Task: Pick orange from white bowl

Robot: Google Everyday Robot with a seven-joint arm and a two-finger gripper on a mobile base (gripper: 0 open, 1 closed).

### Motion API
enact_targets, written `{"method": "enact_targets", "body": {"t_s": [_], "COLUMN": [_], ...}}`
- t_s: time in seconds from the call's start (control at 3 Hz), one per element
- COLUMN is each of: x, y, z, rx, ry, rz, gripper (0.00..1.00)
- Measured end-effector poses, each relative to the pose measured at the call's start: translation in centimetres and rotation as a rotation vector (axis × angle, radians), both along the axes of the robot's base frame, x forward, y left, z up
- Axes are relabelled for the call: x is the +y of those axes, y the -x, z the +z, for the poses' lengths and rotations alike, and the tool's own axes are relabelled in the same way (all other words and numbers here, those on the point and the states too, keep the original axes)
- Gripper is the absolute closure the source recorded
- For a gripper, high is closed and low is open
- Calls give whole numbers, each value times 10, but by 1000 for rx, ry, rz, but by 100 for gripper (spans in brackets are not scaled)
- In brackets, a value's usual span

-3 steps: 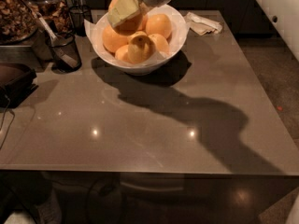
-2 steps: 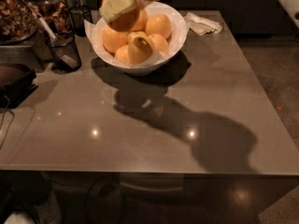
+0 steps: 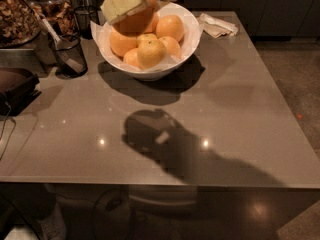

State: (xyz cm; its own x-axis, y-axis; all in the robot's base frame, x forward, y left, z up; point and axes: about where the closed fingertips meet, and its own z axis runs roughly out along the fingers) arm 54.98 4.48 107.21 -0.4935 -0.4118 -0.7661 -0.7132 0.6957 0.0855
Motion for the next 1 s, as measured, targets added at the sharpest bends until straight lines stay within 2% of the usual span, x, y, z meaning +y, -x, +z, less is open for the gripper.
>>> {"method": "enact_targets", "body": {"t_s": [0.33, 0.67, 1.0], "x": [-11, -12, -23], "y": [22, 24, 25], "z": [-4, -5, -11], "rx": [17, 19, 29], "ry": [-4, -2, -19], "rz": [-53, -56, -92], "gripper": [100, 100, 100]}}
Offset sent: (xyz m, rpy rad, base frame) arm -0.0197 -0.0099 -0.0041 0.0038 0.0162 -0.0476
